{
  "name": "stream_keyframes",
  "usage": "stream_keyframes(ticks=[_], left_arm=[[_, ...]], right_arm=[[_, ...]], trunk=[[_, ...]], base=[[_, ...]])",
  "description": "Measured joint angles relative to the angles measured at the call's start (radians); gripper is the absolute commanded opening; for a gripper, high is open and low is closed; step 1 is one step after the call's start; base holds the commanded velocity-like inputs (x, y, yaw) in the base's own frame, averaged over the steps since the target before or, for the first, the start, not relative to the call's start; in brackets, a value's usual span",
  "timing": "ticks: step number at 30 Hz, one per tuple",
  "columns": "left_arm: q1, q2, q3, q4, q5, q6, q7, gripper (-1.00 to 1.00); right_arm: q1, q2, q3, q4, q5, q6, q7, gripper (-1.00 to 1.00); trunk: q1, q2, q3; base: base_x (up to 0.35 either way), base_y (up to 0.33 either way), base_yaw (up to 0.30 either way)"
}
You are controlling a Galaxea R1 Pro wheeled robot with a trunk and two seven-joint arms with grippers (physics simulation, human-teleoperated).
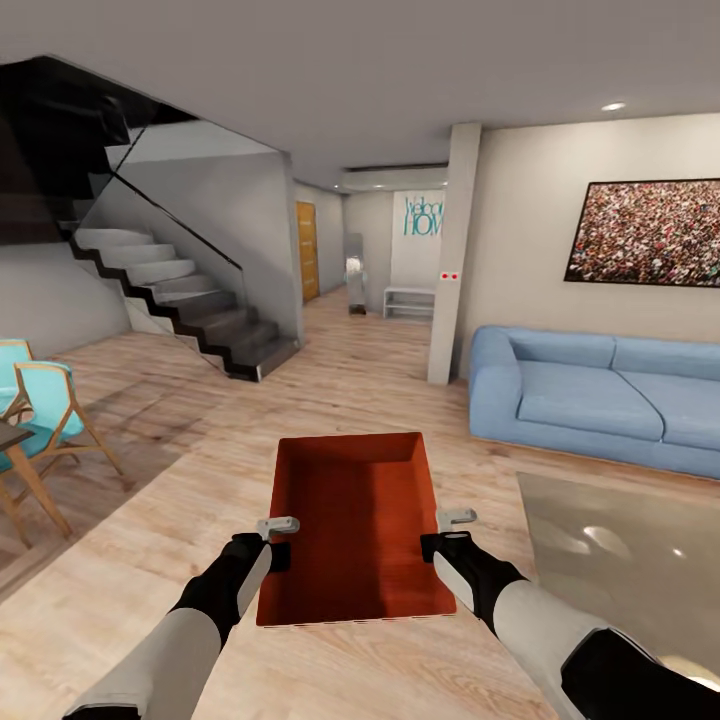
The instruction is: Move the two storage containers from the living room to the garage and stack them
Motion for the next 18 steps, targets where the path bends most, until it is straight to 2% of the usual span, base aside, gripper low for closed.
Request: stream_keyframes(ticks=[7,18], left_arm=[[0.000,0.000,0.000,0.000,0.000,0.000,0.000,-1.00],[0.000,0.000,0.000,0.000,0.000,0.000,0.000,-1.00]], right_arm=[[0.000,0.000,0.000,0.001,0.000,0.000,0.000,-1.00],[0.000,0.000,-0.001,-0.001,0.001,0.000,0.000,-1.00]], trunk=[[0.000,0.000,0.000],[0.000,0.000,0.000]], base=[[0.323,0.000,0.012],[0.323,0.000,0.230]])
